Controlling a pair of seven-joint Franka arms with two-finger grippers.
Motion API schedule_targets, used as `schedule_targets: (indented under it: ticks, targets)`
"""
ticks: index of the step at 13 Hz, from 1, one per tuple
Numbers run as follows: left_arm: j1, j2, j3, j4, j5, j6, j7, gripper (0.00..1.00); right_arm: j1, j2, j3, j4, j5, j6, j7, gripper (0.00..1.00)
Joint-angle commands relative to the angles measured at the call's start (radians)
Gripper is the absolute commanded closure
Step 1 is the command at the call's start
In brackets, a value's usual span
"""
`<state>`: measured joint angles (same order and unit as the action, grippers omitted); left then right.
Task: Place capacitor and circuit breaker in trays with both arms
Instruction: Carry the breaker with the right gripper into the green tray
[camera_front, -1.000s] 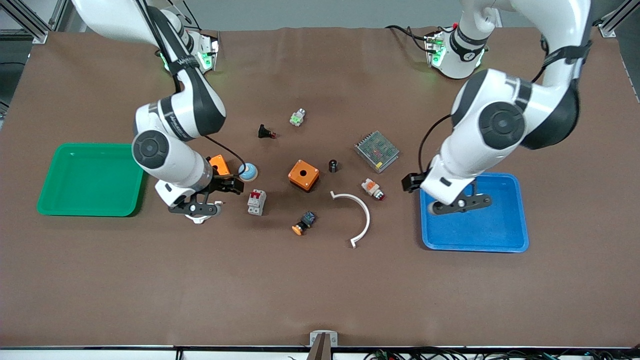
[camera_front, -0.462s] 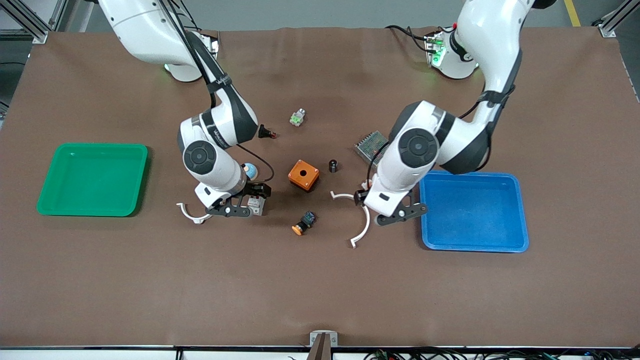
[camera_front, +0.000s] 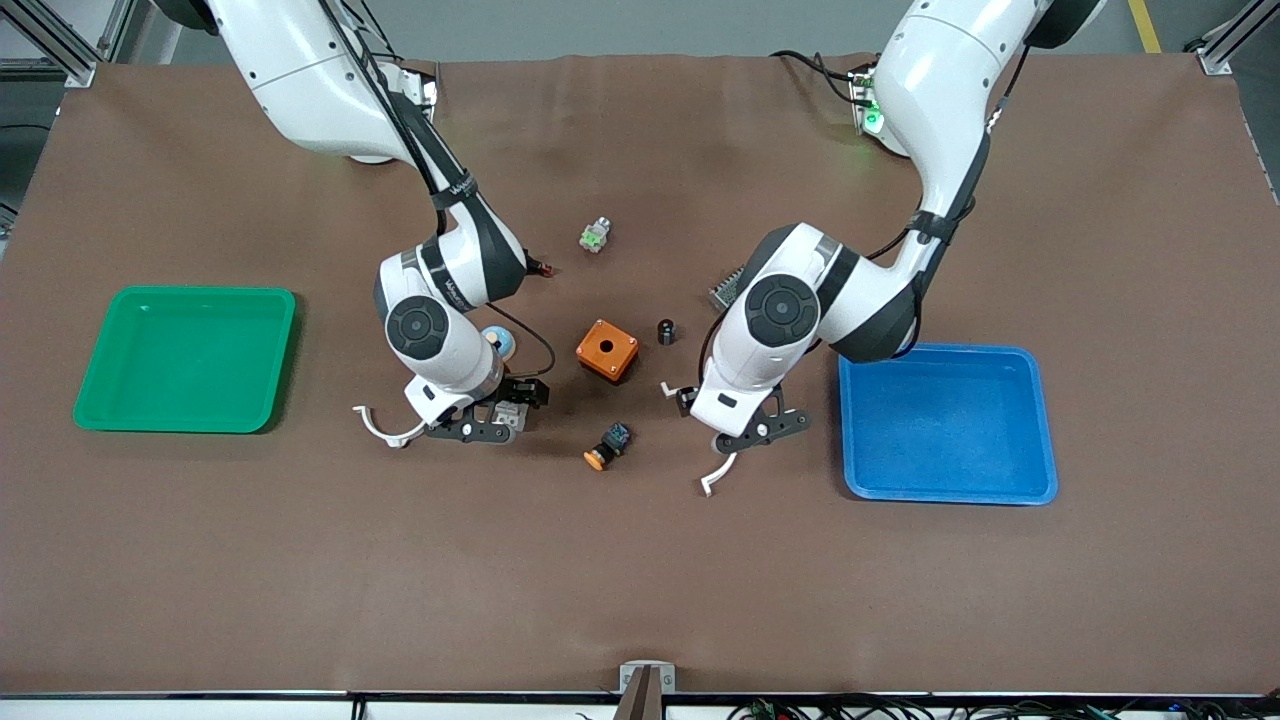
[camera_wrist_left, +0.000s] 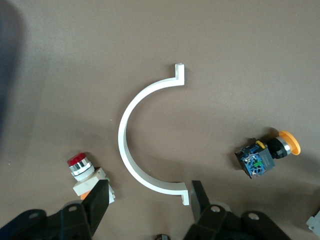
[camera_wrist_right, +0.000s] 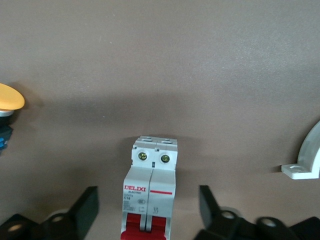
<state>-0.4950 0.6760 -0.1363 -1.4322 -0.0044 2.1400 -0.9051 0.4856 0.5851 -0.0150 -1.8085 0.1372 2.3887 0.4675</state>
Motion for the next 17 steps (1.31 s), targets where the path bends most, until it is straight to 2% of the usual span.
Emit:
schedule_targets:
  ticks: [1, 4, 5, 7, 10, 12, 13, 14, 17]
  targets:
    - [-0.027, 0.017, 0.014, 0.032, -0.006, 0.012, -0.035, 0.29, 0.008, -0.001, -0.003, 0.006, 0.015, 0.003, 0.013, 0.50]
    - [-0.043, 0.033, 0.014, 0.044, -0.006, 0.023, -0.044, 0.29, 0.005, -0.002, -0.003, 0.006, 0.016, -0.003, 0.014, 0.79]
    - [-0.049, 0.036, 0.014, 0.045, -0.006, 0.023, -0.046, 0.29, 0.002, -0.007, -0.003, 0.006, 0.019, -0.011, 0.020, 0.86]
    - [-0.059, 0.036, 0.014, 0.044, -0.006, 0.023, -0.046, 0.29, -0.005, -0.028, -0.006, 0.015, 0.021, -0.069, 0.061, 0.88]
    - [-0.060, 0.045, 0.015, 0.044, -0.005, 0.034, -0.038, 0.28, -0.062, -0.135, -0.014, 0.035, 0.018, -0.243, 0.059, 0.88]
    - [-0.063, 0.053, 0.015, 0.044, -0.005, 0.044, -0.037, 0.28, -0.146, -0.212, -0.014, 0.047, 0.004, -0.368, 0.042, 0.88]
    - [-0.074, 0.053, 0.015, 0.044, -0.005, 0.047, -0.038, 0.28, -0.191, -0.249, -0.016, 0.052, -0.042, -0.440, -0.002, 0.88]
    - [-0.077, 0.051, 0.015, 0.045, -0.005, 0.047, -0.041, 0.27, -0.241, -0.281, -0.016, 0.049, -0.089, -0.488, -0.065, 0.88]
    - [-0.079, 0.045, 0.014, 0.045, -0.005, 0.047, -0.043, 0.27, -0.436, -0.324, -0.017, 0.043, -0.105, -0.565, -0.304, 0.88]
